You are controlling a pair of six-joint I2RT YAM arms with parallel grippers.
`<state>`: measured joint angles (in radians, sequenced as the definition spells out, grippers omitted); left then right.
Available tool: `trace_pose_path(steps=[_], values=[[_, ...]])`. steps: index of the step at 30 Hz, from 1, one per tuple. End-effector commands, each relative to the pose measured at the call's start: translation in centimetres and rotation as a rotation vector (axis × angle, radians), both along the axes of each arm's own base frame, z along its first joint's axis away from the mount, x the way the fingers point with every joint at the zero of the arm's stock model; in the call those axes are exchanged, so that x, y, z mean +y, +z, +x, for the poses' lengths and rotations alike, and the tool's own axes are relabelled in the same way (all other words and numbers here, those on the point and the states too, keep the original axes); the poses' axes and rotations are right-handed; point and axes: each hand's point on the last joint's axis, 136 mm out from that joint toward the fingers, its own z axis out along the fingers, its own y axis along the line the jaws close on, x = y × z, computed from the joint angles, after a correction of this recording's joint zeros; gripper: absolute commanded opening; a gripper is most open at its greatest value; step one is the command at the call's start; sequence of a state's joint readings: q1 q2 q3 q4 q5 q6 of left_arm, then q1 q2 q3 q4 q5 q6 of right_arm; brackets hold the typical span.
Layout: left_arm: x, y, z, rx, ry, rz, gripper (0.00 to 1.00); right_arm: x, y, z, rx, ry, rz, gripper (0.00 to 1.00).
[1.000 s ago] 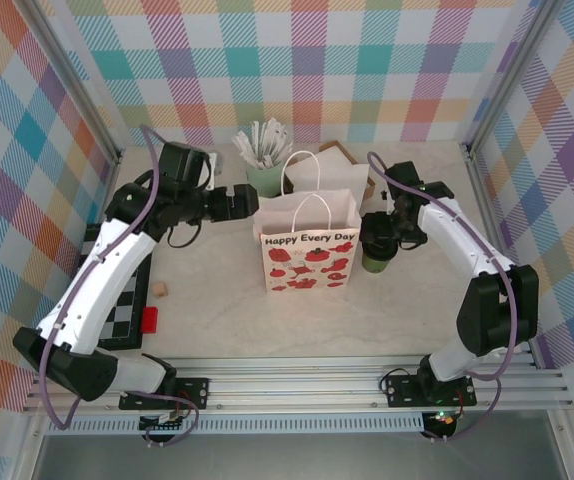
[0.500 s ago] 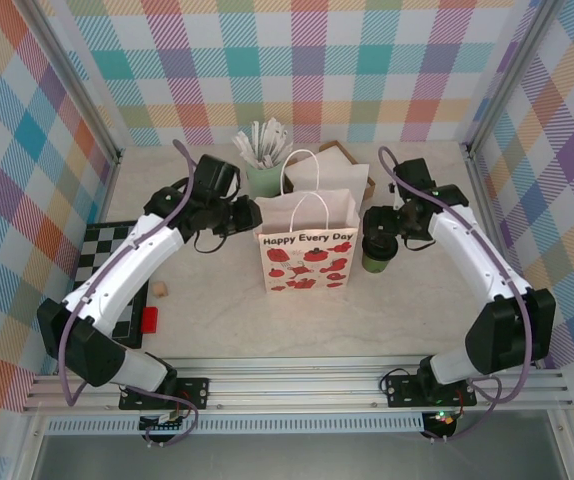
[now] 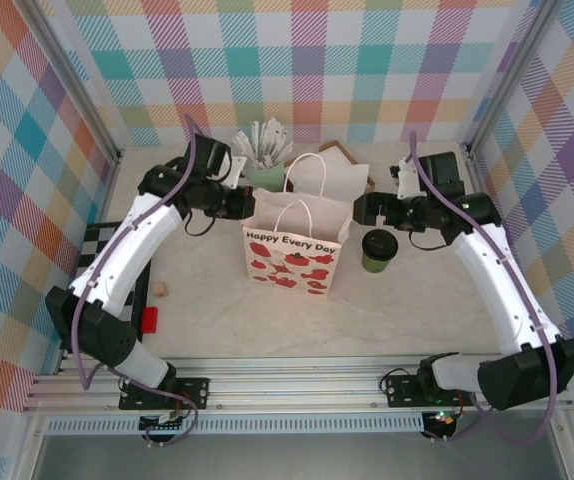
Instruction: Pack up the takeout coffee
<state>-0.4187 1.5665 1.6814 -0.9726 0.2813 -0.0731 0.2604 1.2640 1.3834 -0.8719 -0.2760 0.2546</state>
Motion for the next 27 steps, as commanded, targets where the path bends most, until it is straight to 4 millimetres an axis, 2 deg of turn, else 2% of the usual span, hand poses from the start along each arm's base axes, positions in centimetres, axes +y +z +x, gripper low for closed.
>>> trace_pose_path(steps=[1,6,9,12,14,16,19,22,23,27], values=[[-1.0,0.6,-0.6,-0.029,-0.229,0.006,0.0,4.0,2.9,-1.4,-0.051,0.207,0.163,1.0],[-2.1,0.4,-1.1,-0.008,-0.43,-0.016,0.0,6.9,2.7,-2.5,-0.053,0.359,0.171,1.0],[-2.2,0.1,-0.9,0.008,-0.5,-0.021,0.0,7.2,1.8,-1.4,-0.053,0.349,0.102,1.0],[-2.2,0.4,-0.2,0.0,-0.529,-0.042,0.0,5.3,0.7,0.8,-0.062,0.23,-0.034,1.0],[-1.7,0.8,0.7,-0.018,-0.507,-0.053,0.0,3.6,0.9,1.8,-0.101,0.149,-0.111,1.0],[-1.3,1.2,1.2,-0.029,-0.487,-0.064,0.0,3.2,1.6,2.0,-0.148,0.14,-0.133,1.0],[-1.2,1.5,1.4,-0.041,-0.477,-0.07,0.0,4.6,1.4,1.8,-0.135,0.241,-0.113,1.0],[-1.3,1.7,1.6,-0.047,-0.473,-0.075,0.0,7.4,0.9,1.7,-0.069,0.38,-0.018,1.0],[-1.2,1.6,1.9,-0.048,-0.459,-0.071,0.01,8.5,1.0,1.3,-0.037,0.425,0.035,0.99],[-1.3,1.7,2.8,-0.061,-0.432,-0.071,0.04,10.5,1.3,-1.2,0.009,0.504,0.092,0.98]])
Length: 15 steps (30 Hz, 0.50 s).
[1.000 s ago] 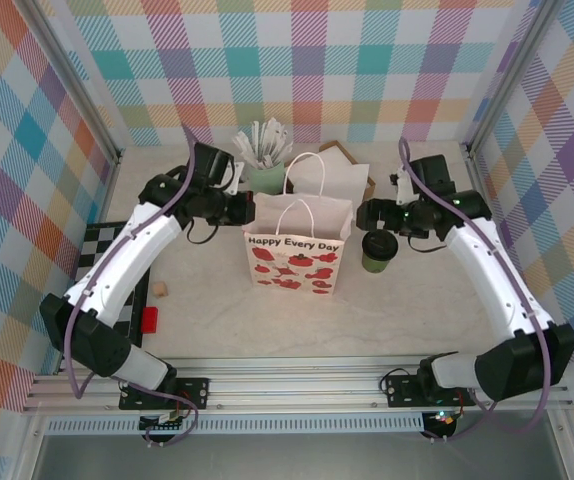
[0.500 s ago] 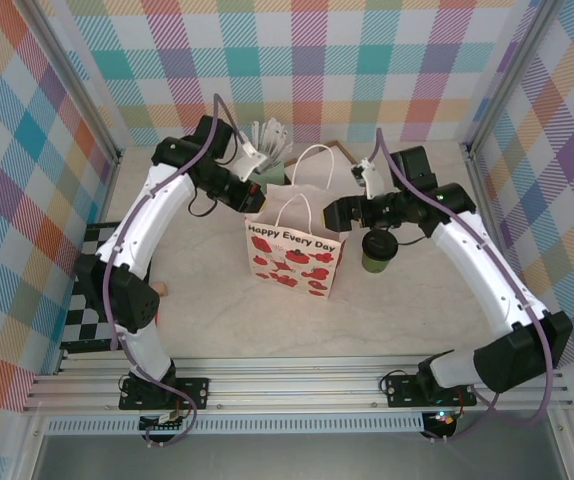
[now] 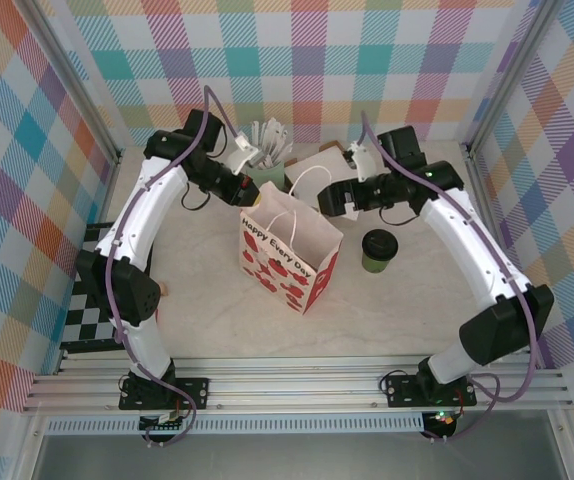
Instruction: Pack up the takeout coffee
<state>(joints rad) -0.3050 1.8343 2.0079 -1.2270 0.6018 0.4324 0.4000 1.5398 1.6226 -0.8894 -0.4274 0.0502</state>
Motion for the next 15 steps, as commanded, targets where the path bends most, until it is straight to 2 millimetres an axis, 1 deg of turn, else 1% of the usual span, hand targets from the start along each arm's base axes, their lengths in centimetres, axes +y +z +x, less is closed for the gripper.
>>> trace_pose_path(steps=[1,5,7,9,12,15], values=[[-0.3,1.5,0.9,-0.039,0.004,-0.042,0.05,2.3,1.1,-4.1,0.076,0.143,0.101,0.98],[-1.2,1.6,1.7,-0.036,-0.02,-0.082,0.07,3.3,1.7,-6.9,0.126,0.194,0.176,0.98],[-1.8,1.8,2.1,-0.031,-0.035,-0.113,0.09,3.6,2.2,-7.8,0.121,0.221,0.209,0.98],[-2.5,2.1,2.4,-0.024,-0.049,-0.151,0.11,3.7,2.4,-8.3,0.126,0.237,0.224,0.98],[-3.4,2.2,2.4,-0.001,-0.086,-0.206,0.16,3.9,2.3,-8.7,0.155,0.254,0.232,0.98],[-3.8,2.0,2.2,0.01,-0.109,-0.221,0.24,3.9,2.2,-8.8,0.171,0.253,0.227,0.99]])
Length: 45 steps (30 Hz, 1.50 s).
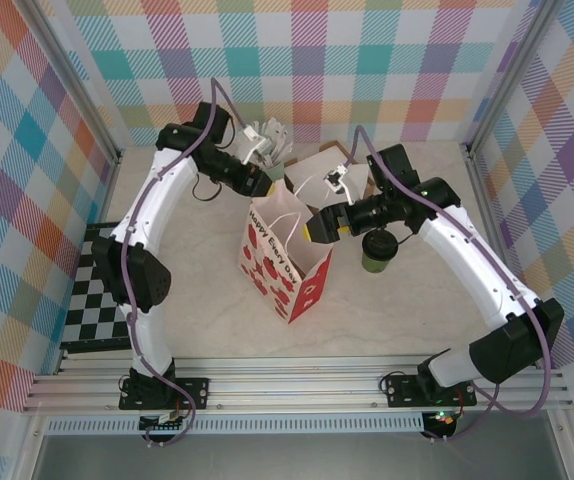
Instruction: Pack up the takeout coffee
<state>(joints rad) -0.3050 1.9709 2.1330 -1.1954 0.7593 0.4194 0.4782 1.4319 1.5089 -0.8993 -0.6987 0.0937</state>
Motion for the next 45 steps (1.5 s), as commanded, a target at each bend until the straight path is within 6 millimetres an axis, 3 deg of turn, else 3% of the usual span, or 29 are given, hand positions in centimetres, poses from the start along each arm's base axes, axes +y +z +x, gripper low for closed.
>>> trace_pose_path(steps=[1,4,8,12,14,16,20,26,30,34,38,45], values=[[-0.7,1.9,-0.4,-0.025,-0.053,-0.075,0.27,0.0,0.3,-0.5,0.017,0.0,0.001,1.0],[0.8,2.6,-0.6,-0.069,-0.013,-0.026,0.47,-2.5,-0.6,1.5,-0.079,-0.163,-0.142,1.0],[4.2,4.7,1.3,-0.145,0.2,0.01,0.82,-6.5,-0.6,2.8,-0.195,-0.31,-0.283,1.0],[7.2,5.5,2.0,-0.175,0.395,0.075,0.95,-10.2,-1.4,4.4,-0.171,-0.425,-0.343,1.0],[8.4,5.5,1.6,-0.171,0.476,0.101,1.0,-12.7,-2.9,5.8,-0.172,-0.496,-0.431,1.0],[10.2,5.7,1.3,-0.185,0.603,0.132,1.0,-14.5,-4.8,6.6,-0.166,-0.501,-0.511,1.0],[15.1,6.1,-0.2,-0.225,0.921,0.173,1.0,-15.8,-9.5,7.5,-0.172,-0.365,-0.599,1.0],[17.7,5.0,-4.2,-0.186,1.131,0.091,1.0,-16.6,-13.5,8.6,-0.162,-0.249,-0.695,1.0],[19.3,4.1,-6.1,-0.18,1.214,0.108,1.0,-16.2,-14.8,8.8,-0.148,-0.183,-0.691,1.0],[20.8,3.6,-7.0,-0.186,1.276,0.159,1.0,-17.2,-16.2,9.4,-0.148,-0.164,-0.762,1.0],[21.0,3.6,-7.2,-0.185,1.285,0.167,1.0,-18.1,-16.8,9.9,-0.132,-0.161,-0.821,1.0],[21.1,3.1,-7.1,-0.176,1.283,0.192,1.0,-17.0,-16.5,9.5,-0.116,-0.16,-0.756,1.0]])
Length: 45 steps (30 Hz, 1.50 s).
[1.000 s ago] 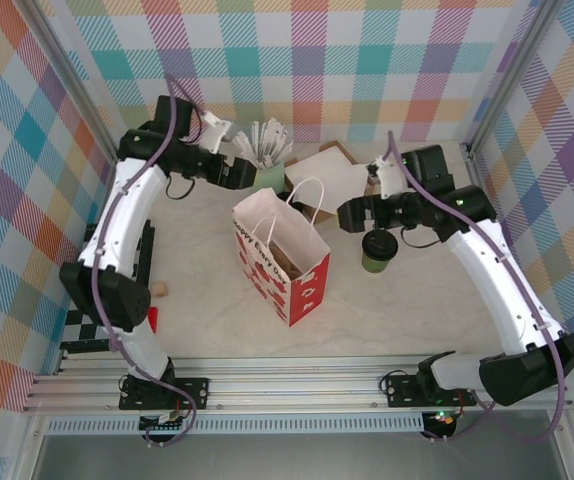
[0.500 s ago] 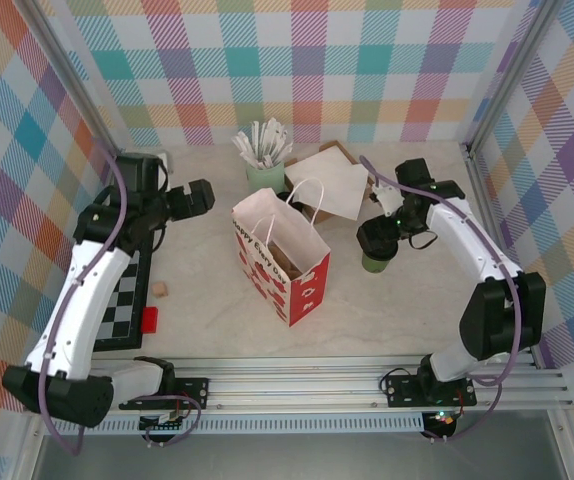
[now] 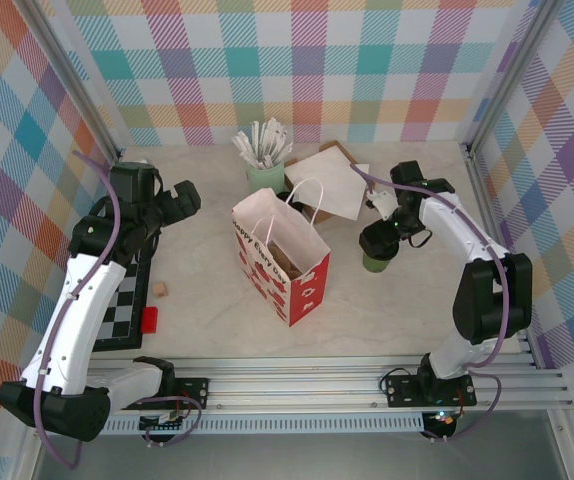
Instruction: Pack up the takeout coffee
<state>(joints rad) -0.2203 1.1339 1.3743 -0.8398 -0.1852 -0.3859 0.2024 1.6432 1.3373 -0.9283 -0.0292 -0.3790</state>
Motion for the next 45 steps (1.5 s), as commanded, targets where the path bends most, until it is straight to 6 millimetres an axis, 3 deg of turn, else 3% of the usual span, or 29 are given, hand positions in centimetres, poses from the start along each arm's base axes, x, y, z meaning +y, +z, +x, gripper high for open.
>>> trace_pose_path(steps=[1,8,17,28,45], values=[[0.4,-1.0,-0.4,0.034,0.022,0.016,1.0,0.5,1.1,0.2,-0.015,0.013,0.038,1.0],[0.4,-1.2,-0.4,0.045,0.011,0.028,1.0,0.9,0.7,0.0,0.006,0.018,0.06,1.0],[0.2,-1.6,-0.4,0.062,-0.002,0.034,1.0,1.3,2.3,0.1,-0.01,0.014,0.087,1.0],[0.3,-1.9,-0.6,0.074,-0.006,0.046,1.0,0.5,1.1,0.1,0.004,0.001,0.037,1.0],[0.6,-2.4,-1.0,0.089,-0.008,0.065,1.0,1.4,-0.3,-0.8,0.077,0.034,0.044,1.0]])
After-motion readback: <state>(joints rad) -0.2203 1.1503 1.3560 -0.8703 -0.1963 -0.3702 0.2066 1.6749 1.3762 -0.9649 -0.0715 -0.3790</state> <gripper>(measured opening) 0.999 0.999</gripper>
